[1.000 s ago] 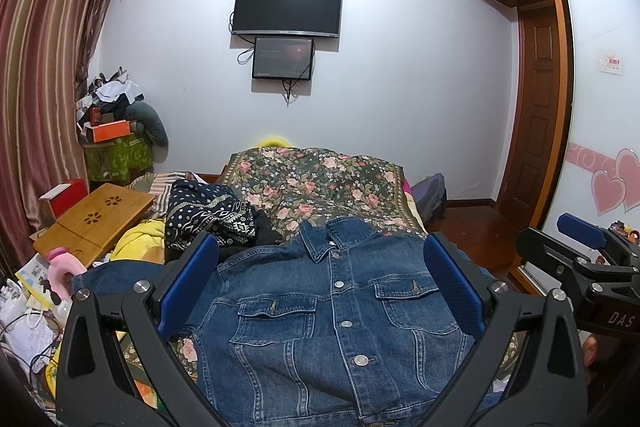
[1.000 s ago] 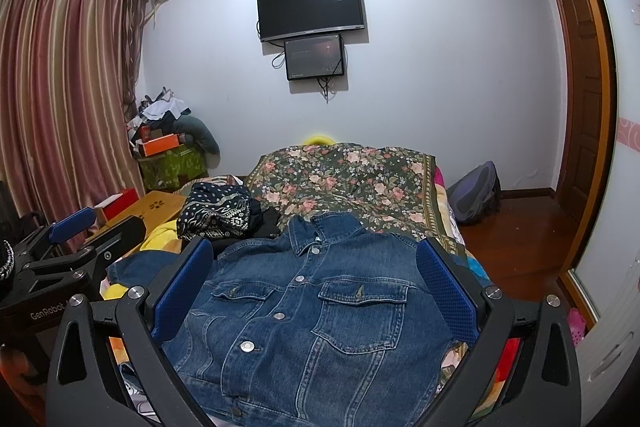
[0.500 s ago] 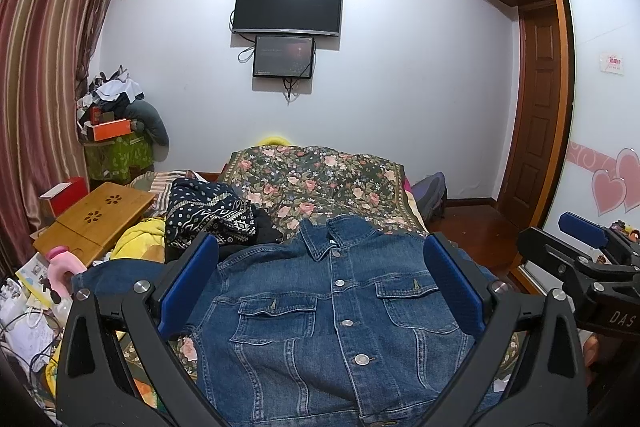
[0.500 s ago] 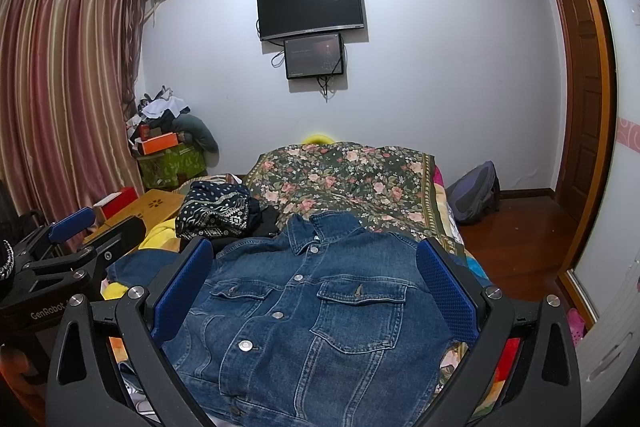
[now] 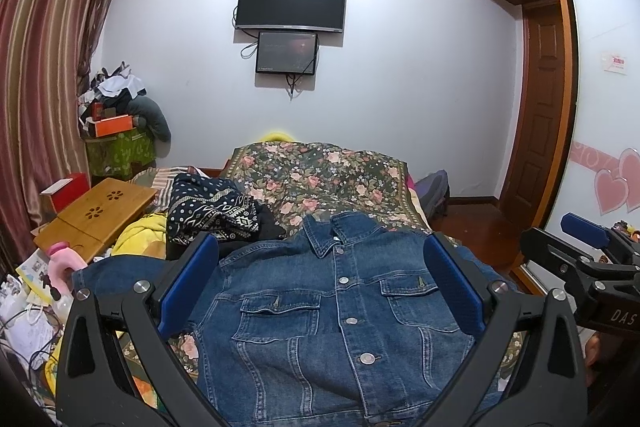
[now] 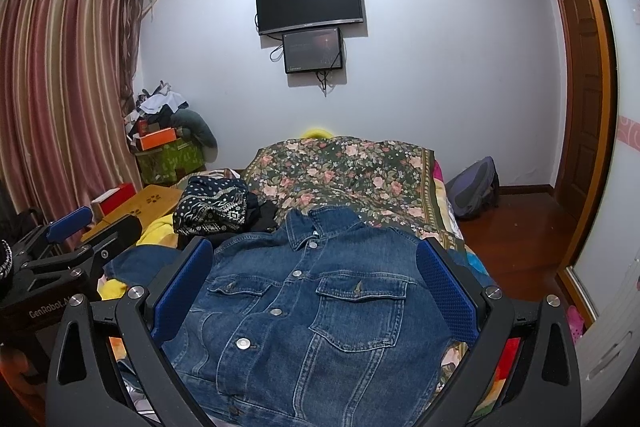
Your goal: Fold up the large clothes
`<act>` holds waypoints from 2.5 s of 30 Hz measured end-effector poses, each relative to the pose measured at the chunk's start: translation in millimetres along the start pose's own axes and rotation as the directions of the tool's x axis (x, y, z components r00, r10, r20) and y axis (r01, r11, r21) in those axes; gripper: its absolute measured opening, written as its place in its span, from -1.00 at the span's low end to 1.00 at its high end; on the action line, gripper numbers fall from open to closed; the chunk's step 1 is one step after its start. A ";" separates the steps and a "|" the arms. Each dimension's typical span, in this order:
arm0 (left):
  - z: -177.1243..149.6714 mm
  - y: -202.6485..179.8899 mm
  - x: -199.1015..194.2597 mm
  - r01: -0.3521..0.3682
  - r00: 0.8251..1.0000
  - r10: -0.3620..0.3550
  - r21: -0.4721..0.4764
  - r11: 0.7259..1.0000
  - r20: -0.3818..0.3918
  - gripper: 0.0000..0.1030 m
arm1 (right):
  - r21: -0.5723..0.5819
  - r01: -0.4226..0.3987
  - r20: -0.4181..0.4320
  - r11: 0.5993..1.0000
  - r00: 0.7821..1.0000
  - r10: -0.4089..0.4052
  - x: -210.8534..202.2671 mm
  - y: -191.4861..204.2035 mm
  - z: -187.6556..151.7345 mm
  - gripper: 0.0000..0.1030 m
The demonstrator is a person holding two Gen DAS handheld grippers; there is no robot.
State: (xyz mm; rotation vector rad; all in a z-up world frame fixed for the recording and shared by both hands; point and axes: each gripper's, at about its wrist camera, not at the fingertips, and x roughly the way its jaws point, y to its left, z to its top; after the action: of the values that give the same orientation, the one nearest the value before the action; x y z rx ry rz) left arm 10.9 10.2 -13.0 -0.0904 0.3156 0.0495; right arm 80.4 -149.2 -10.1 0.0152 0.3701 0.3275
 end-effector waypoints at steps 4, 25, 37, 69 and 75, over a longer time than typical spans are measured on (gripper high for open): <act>-0.6 8.2 5.1 -0.005 1.000 0.005 -0.022 1.000 -0.009 1.00 | -0.008 0.009 -0.013 1.000 1.000 -0.009 4.6 1.6 1.2 0.96; -12.6 175.8 84.2 -0.357 0.932 0.337 -0.183 0.916 -0.132 1.00 | -0.095 0.146 -0.137 0.985 0.978 -0.158 98.8 3.5 11.1 0.96; -99.4 353.9 154.5 -0.501 0.832 0.264 -0.457 0.734 -0.489 0.83 | -0.075 0.242 -0.270 0.967 0.929 -0.253 165.3 -20.8 2.1 0.96; -61.6 329.4 213.3 -0.470 0.836 0.307 -0.303 0.829 -0.455 -0.91 | -0.032 0.201 -0.312 0.979 0.929 -0.201 172.9 -34.3 0.4 0.96; -2.0 245.8 211.5 -0.266 0.932 0.188 -0.232 0.936 -0.311 -0.94 | -0.040 0.206 -0.290 0.978 0.934 -0.208 161.4 -40.4 -0.6 0.96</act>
State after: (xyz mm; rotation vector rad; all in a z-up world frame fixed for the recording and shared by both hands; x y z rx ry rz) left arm 195.7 261.8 -100.8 -0.3352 0.6068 0.3151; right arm 234.8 -136.3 -70.5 -0.0819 0.6592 0.1211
